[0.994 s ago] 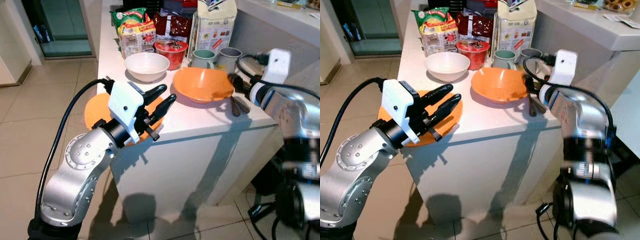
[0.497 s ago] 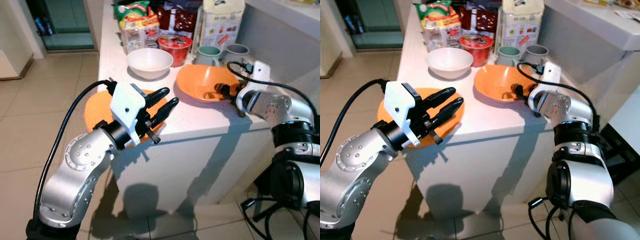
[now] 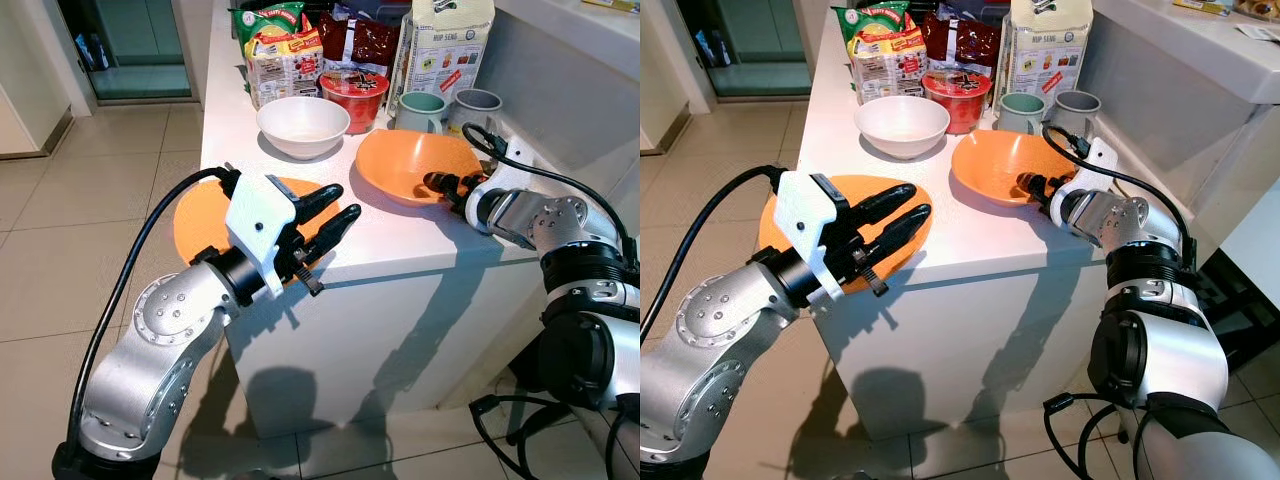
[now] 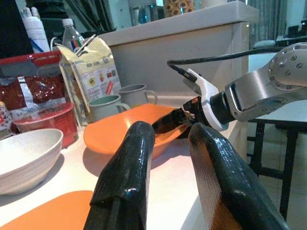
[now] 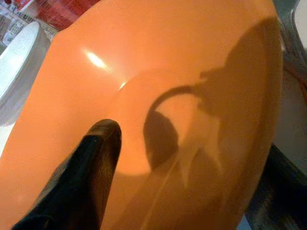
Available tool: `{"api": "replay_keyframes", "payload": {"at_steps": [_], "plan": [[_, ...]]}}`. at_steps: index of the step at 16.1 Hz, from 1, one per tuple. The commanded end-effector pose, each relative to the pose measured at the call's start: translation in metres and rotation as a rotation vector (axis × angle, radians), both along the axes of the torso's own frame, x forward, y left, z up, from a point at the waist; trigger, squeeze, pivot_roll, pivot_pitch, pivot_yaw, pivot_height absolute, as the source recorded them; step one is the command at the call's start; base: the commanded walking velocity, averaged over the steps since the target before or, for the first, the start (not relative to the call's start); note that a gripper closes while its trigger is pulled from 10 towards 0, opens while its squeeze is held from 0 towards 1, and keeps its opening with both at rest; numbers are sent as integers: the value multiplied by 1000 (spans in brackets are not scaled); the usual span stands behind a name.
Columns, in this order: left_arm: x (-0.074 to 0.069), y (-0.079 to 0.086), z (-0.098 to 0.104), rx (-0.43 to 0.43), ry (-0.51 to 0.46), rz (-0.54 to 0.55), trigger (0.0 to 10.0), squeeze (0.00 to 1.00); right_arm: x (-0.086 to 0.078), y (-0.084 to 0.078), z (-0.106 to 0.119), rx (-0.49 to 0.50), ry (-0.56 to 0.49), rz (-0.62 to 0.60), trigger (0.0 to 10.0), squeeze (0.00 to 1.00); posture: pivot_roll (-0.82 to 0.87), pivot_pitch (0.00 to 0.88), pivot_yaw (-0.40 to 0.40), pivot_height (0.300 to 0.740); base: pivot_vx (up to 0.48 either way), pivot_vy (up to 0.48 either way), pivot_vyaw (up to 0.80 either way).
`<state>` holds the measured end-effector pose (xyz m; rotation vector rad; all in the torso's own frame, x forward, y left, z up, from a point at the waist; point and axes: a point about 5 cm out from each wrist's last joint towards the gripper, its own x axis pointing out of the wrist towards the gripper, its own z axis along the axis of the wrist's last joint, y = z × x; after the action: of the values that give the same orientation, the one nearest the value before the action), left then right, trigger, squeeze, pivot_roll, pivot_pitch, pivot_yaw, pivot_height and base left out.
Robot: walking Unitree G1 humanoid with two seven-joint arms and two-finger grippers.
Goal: Setting the table
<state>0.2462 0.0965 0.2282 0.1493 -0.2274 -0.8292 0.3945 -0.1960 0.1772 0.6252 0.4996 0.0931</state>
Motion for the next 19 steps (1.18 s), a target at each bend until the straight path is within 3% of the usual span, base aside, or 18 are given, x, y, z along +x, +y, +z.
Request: {"api": "replay_keyframes", "payload": {"at_steps": [1,15,17,19], "plan": [[-3,-3,2,4,-7,-22,10000,0,3,-2,10,29,-16,-15,0,0,19,0,-33,740,0,0,0],[-1,-2,0,21,3,-9,10000,0,5,-4,23,102,-71,-44,0,0,23,0,-26,740,0,0,0],[0,0,1,3,-6,18,10000,0,2,-6,31,111,-104,-34,0,0,27,0,-26,740,0,0,0],[5,7,4,-24,-31,111,10000,0,-7,-7,48,119,-176,-7,0,0,25,0,-21,740,0,0,0]]}}
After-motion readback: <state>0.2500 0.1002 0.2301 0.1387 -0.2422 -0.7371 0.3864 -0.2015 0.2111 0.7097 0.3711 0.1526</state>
